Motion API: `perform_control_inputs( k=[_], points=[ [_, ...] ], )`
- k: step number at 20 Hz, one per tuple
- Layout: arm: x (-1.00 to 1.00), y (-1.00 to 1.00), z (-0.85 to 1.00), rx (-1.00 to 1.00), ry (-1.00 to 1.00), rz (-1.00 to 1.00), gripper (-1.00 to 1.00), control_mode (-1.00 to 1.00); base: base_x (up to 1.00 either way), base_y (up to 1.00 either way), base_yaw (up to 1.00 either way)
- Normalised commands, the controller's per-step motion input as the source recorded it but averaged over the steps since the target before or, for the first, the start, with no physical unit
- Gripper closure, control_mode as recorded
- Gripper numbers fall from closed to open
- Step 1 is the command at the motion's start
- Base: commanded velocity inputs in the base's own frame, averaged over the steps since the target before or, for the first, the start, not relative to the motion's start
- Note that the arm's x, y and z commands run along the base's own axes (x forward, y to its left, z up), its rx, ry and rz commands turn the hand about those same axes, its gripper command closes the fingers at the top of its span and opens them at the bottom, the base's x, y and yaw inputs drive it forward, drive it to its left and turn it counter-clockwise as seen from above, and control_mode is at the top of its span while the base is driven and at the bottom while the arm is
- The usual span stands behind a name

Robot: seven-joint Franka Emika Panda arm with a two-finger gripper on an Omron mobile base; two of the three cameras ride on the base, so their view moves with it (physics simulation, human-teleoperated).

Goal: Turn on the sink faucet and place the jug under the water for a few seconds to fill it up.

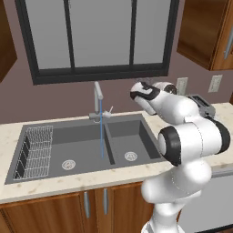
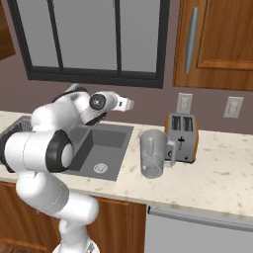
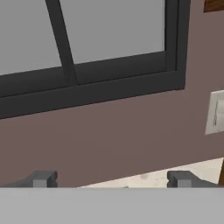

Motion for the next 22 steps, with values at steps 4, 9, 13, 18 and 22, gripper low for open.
perform_control_inputs(
  k=[4,9,13,18,22],
  points=[
    [-0.16,-0.47,1.0,0.0,0.24,0.02,-1.0,-1.0,0.0,0.0,0.0],
    [-0.18,-0.4,1.0,0.0,0.27,0.04,-1.0,-1.0,0.0,0.0,0.0],
    [-0.46,-0.27,0.78,0.0,0.2,0.13,-1.0,-1.0,0.0,0.0,0.0],
    [-0.97,-0.36,-0.12,0.0,-0.02,0.28,-1.0,-1.0,0.0,0.0,0.0],
    [-1.0,-0.25,-0.5,0.0,-0.13,0.35,-1.0,-1.0,0.0,0.0,0.0]
  ],
)
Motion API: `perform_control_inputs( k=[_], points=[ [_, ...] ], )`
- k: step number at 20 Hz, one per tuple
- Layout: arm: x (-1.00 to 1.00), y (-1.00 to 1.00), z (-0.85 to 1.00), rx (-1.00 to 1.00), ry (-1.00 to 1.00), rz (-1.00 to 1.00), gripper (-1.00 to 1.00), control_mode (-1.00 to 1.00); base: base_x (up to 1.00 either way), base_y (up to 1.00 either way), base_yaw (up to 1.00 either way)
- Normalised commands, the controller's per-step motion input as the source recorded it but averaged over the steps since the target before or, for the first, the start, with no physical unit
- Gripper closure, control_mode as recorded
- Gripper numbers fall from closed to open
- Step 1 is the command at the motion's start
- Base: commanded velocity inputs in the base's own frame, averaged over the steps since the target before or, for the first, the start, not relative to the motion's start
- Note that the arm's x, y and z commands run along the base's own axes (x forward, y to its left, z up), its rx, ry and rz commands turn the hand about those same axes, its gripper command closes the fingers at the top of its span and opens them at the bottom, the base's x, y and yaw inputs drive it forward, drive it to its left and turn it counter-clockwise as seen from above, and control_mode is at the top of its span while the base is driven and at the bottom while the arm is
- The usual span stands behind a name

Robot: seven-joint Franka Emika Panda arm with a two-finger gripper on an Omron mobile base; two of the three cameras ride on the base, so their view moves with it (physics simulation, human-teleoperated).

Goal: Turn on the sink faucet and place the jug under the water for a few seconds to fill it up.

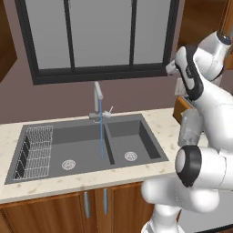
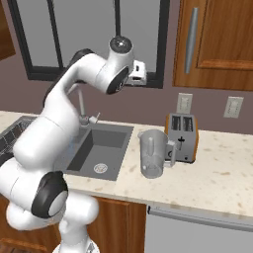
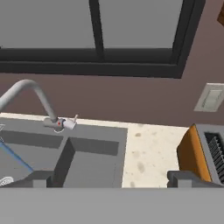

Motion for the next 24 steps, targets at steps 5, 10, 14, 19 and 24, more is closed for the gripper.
perform_control_inputs(
  k=[5,10,14,19,24],
  points=[
    [-1.0,-0.12,-0.53,-0.04,-0.16,0.36,-1.0,-1.0,0.0,0.0,0.0],
    [-1.0,-0.15,-0.37,-0.07,-0.15,0.31,-1.0,-1.0,0.0,0.0,0.0],
    [-1.0,-0.57,0.04,-0.05,-0.25,0.24,-1.0,-1.0,0.0,0.0,0.0],
    [-0.97,-0.82,0.2,-0.02,-0.2,0.21,-1.0,-1.0,0.0,0.0,0.0],
    [-0.48,-0.85,-0.17,0.0,-0.09,0.21,-1.0,-1.0,0.0,0.0,0.0]
  ],
)
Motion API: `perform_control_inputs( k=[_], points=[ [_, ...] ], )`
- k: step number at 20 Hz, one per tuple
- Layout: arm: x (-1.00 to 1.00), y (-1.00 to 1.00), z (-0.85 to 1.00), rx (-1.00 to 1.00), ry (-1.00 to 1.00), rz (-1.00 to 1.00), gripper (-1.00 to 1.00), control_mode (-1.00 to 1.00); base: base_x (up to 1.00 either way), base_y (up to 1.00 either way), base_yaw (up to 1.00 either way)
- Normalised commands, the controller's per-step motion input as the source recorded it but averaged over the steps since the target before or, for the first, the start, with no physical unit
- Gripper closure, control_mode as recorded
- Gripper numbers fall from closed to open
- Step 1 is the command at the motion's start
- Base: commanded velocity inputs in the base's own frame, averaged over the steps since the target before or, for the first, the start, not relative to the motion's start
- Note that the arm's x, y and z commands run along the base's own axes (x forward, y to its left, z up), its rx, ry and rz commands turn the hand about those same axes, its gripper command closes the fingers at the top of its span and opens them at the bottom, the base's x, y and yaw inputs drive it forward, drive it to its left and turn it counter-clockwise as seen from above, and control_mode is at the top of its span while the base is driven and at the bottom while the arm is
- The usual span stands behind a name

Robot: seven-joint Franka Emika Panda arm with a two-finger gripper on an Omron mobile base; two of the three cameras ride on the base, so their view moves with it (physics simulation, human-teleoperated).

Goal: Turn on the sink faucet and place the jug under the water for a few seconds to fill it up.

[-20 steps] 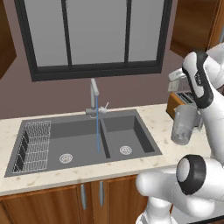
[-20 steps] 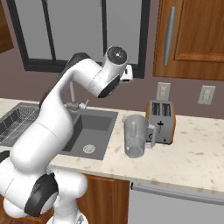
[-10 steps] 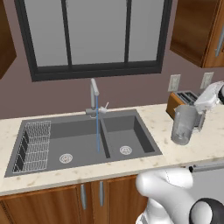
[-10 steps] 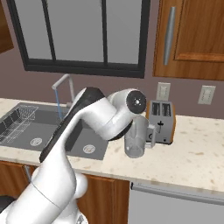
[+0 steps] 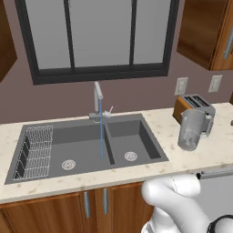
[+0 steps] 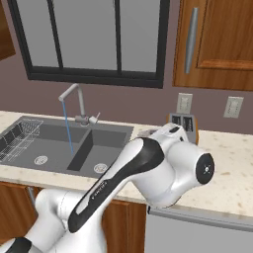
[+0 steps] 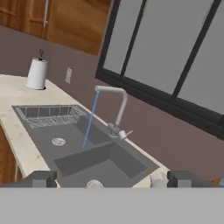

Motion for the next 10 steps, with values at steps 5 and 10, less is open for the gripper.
perform_control_inputs(
  k=[5,10],
  points=[
    [-0.02,-0.51,-0.67,-0.01,-0.07,0.18,-1.0,-1.0,0.0,0.0,0.0],
    [0.33,-0.36,-0.43,0.0,-0.02,0.15,-1.0,-1.0,0.0,0.0,0.0]
  ],
)
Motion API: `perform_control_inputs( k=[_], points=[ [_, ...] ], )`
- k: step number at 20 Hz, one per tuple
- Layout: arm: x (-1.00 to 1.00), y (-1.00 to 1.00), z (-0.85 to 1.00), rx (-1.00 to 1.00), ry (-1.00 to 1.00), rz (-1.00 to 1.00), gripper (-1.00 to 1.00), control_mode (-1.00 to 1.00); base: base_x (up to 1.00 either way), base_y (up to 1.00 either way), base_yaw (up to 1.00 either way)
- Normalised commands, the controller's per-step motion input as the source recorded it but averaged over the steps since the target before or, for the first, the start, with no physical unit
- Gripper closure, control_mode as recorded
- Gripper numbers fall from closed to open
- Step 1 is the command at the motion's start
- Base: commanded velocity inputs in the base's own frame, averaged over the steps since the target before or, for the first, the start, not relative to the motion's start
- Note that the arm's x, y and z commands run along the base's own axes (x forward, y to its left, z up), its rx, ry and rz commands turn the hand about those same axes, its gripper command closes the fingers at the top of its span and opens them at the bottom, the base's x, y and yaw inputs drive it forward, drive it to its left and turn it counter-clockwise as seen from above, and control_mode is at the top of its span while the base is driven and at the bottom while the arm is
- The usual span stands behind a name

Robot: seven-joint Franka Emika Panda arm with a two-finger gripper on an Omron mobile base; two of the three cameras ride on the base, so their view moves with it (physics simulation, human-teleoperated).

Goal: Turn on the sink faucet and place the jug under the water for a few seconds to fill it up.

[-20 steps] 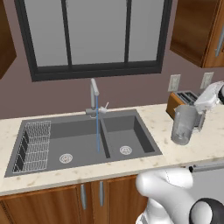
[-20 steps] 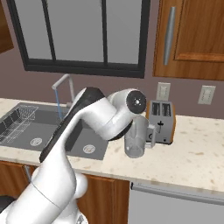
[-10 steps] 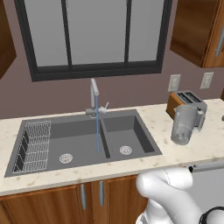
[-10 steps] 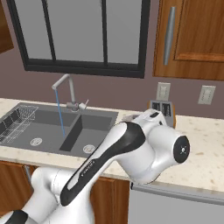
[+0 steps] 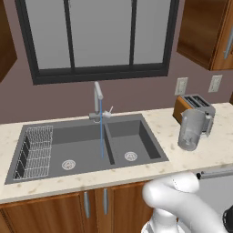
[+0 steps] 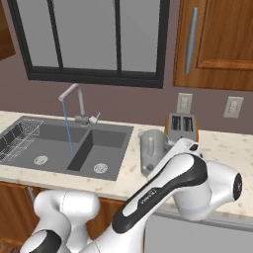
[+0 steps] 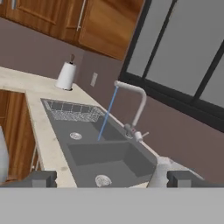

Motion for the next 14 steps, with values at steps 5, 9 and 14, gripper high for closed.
perform_control_inputs(
  k=[5,9,14],
  points=[
    [0.55,-0.14,-0.49,0.0,0.0,0.09,-1.0,-1.0,0.0,0.0,0.0],
    [0.51,-0.01,-0.47,0.0,0.0,0.06,-1.0,-1.0,0.0,0.0,0.0],
    [0.35,-0.06,-0.35,0.0,0.0,0.03,-1.0,-1.0,0.0,0.0,0.0]
  ],
)
